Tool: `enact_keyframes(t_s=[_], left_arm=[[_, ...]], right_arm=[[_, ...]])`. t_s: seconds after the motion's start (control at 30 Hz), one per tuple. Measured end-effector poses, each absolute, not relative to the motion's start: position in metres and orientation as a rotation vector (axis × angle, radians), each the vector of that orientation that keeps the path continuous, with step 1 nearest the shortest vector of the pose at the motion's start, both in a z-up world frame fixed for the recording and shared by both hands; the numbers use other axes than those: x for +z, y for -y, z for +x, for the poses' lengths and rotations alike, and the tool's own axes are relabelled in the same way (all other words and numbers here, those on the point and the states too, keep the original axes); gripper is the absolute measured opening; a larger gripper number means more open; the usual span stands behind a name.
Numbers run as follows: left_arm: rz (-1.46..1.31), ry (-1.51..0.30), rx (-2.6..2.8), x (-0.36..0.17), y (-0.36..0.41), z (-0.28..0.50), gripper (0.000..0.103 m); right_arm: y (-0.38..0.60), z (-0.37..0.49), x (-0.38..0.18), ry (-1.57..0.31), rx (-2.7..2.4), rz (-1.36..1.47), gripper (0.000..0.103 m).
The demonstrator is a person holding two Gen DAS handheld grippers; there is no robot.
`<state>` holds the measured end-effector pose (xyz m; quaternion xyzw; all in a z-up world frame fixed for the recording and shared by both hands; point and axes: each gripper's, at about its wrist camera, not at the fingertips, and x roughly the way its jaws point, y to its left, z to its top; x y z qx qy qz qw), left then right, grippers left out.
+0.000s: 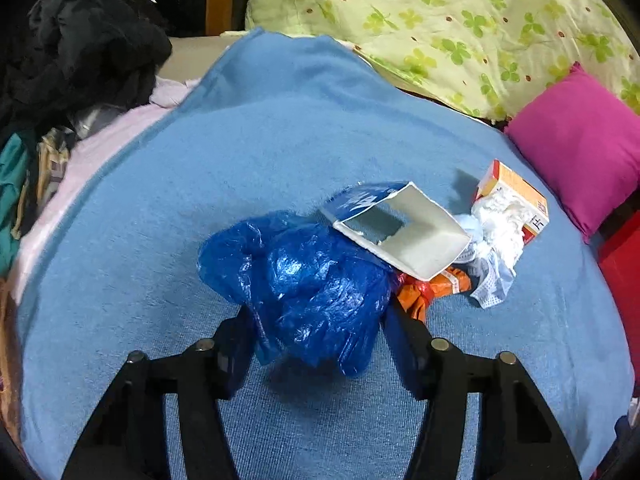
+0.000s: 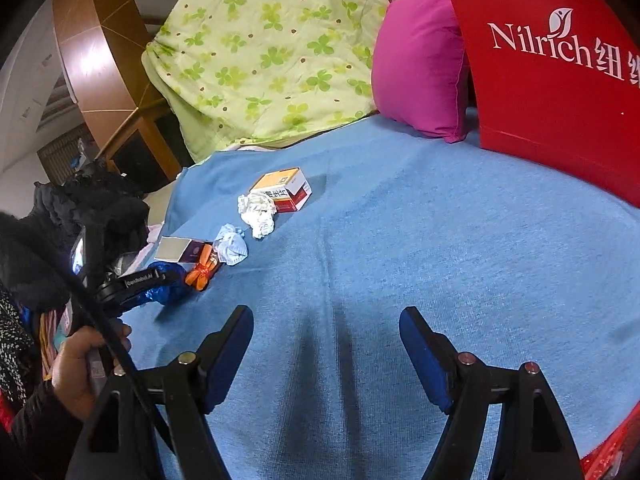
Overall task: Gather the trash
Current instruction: 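Grasp the crumpled blue plastic bag with the left tool and lift it, then grasp the blue toothpaste box with the right tool while the left tool holds the blue bag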
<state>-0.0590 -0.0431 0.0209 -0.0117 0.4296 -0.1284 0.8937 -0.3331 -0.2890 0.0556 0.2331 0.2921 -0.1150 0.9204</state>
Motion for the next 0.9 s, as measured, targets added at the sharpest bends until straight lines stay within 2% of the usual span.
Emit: enact_keyframes(t_s=[0.13,0.53,0.9], left_arm=[[-0.039,-0.826,-0.177,0.032,0.030,-0.074,0.053],[-0.220,-0.716,0.034,0.046,-0.045,-0.100,0.053],[-0.322,-0.697,0.113,0.055,-0.086,-0.099,0.053]], right_arm=[[0.287,-0.331,0.054,-0.610,-0.252,0.463,0.078],[0.268,-0.313,0.056,-0.692,-0.290,0.348,0.078],[0.189,-0.182,0.070,-0.818,0.017,0.511,0.079]])
